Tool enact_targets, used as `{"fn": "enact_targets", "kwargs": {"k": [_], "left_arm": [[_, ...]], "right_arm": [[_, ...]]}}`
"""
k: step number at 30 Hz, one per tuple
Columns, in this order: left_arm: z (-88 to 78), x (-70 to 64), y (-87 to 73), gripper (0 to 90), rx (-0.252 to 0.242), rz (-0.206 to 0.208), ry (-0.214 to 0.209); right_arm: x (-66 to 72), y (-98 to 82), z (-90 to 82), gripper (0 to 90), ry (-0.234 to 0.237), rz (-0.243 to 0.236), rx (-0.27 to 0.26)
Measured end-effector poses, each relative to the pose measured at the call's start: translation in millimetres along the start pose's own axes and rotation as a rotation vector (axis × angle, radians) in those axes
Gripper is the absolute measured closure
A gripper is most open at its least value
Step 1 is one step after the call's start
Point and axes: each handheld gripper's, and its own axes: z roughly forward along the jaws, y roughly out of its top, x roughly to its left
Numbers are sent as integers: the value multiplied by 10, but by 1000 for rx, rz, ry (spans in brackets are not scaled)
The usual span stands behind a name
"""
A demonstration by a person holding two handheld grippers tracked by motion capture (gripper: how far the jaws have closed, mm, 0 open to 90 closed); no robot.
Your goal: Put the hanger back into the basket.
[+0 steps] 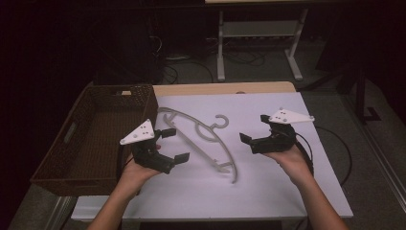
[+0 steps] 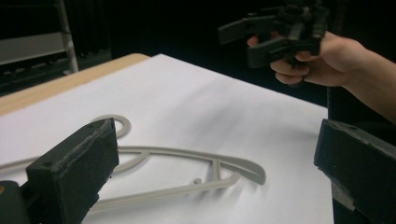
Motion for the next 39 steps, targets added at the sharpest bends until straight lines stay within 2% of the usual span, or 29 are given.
{"fn": "enact_targets", "kwargs": {"k": [9,12,18,23,24,30,39], "left_arm": [[107,-22,-119,0,12,0,-5],[123,-28,-142,0,16,6,-8],[122,-32,-156,0,14,1,-11],[122,-30,-163,0,16,2,-14],[123,-30,-164,0,17,3,-14],[126,-33,-163,0,17,0,-17],[135,-26,-172,0,23,1,-20]], "right_arm": [[-18,-44,376,149,17,38,88],[-15,-66,532,212,39,41,139],[12,-149,848,343,38,20,229],[11,-229,1065,429,37,40,309],[13,-243,1096,450,36,50,319],[11,-333,1211,546,41,36,393],[62,-423,1314,654,37,10,448]]}}
